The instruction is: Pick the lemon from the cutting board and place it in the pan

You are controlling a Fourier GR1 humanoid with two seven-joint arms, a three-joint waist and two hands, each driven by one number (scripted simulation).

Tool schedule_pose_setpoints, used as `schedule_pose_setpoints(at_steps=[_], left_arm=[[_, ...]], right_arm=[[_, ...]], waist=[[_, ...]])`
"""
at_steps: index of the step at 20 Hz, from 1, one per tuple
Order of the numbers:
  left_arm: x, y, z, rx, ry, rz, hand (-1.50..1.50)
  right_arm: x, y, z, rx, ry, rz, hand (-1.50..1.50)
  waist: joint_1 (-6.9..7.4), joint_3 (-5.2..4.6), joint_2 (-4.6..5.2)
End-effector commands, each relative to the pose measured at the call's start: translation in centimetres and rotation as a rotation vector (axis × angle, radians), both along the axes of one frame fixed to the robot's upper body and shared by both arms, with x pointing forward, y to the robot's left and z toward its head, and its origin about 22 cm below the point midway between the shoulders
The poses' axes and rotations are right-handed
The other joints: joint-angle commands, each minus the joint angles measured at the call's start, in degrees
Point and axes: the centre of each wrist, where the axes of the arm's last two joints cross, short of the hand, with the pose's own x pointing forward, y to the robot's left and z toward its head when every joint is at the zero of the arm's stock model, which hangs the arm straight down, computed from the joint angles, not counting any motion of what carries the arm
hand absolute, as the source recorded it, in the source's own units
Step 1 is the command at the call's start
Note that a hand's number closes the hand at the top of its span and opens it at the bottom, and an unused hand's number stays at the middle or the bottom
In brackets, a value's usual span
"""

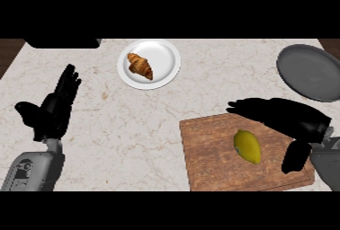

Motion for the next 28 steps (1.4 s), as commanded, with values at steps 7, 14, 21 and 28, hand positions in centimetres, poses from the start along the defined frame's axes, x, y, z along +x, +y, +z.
schedule_pose_setpoints(at_steps=[7,14,21,28], left_arm=[[0.3,1.1,0.0,-0.022,-0.006,0.003,0.00],[-1.7,0.0,1.6,0.004,0.006,-0.008,0.00],[-1.0,-1.0,-0.6,-0.002,-0.006,0.015,0.00],[0.3,0.3,-0.6,-0.004,0.009,0.014,0.00]], right_arm=[[-0.5,1.7,-1.9,-0.117,0.022,-0.003,-1.50],[-0.2,3.3,-4.2,-0.146,0.014,0.008,-1.50],[1.1,3.5,-7.7,-0.199,0.044,0.025,-1.50],[0.8,1.6,-6.1,-0.155,0.050,0.167,1.50]], waist=[[-0.17,-0.01,-0.02],[0.15,0.01,-0.10],[0.22,0.01,0.03],[-0.24,-0.01,0.01]])
